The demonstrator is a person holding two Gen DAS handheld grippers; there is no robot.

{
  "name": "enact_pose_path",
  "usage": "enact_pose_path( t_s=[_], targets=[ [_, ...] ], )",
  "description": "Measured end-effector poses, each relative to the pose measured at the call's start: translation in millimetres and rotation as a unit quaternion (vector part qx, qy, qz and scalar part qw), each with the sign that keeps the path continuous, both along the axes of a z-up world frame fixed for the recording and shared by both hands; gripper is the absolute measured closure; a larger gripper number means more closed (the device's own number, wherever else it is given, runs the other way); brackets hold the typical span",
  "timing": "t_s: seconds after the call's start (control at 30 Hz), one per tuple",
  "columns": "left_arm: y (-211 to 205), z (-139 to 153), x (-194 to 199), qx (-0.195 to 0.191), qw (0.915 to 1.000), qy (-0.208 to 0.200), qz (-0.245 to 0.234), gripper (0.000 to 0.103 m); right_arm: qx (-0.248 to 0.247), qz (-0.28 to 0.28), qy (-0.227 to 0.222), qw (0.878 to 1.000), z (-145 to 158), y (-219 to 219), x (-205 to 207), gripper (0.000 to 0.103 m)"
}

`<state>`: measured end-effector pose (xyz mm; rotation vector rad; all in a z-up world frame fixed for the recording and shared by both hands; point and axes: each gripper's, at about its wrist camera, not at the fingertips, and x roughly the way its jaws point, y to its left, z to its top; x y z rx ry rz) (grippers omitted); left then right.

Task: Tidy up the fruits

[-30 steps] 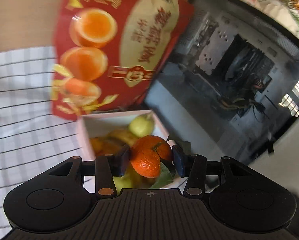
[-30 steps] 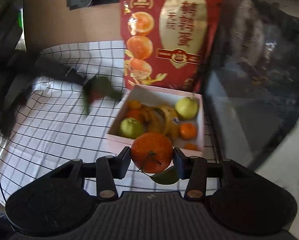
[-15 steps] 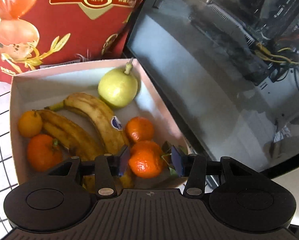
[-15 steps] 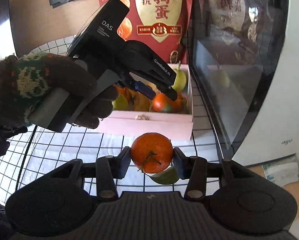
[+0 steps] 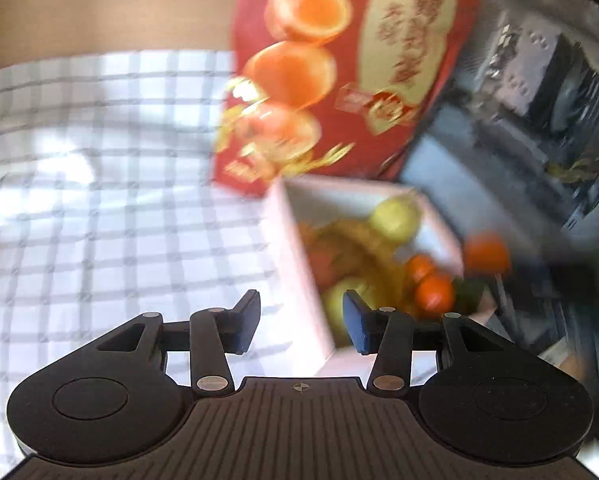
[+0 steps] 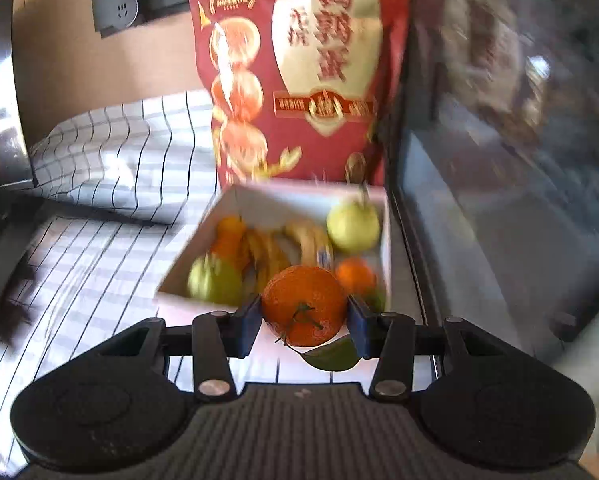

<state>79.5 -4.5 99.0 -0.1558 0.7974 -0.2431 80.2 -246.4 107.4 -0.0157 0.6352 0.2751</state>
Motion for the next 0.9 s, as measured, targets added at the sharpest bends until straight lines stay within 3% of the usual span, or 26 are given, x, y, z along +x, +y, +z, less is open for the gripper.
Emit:
enact_pose_path(
  t_s=[0.1, 0.23, 0.4, 0.6, 0.73, 0.9],
  targets=[
    [19, -6, -21, 0.003, 0.9999, 0.016, 0.004, 0.053, 0.0, 0.001, -0.001, 1.0, -1, 17, 53, 0.058],
    [40, -10, -40, 0.016, 0.9995, 0.027, 0.004, 0.053, 0.032, 0.004, 0.046, 0.998, -16, 35, 117, 0.058],
    [58, -22, -45, 0.029, 0.9985, 0.046, 0.003, 0.053, 0.04, -0.006, 0.1, 0.994, -45, 52, 153, 0.057],
    [53, -42, -38, 0.045, 0.9971, 0.051, -0.034, 0.053, 0.082, -0.042, 0.071, 0.993, -30, 36, 108, 0.042],
    [40, -57, -35, 0.066, 0.9962, 0.029, -0.048, 0.053, 0.061, -0.058, 0.031, 0.996, -10, 34, 48, 0.04],
    [31, -75, -38, 0.093, 0.9954, 0.009, -0.018, 0.053, 0.019, -0.076, 0.007, 0.997, -4, 47, -23, 0.031]
  ],
)
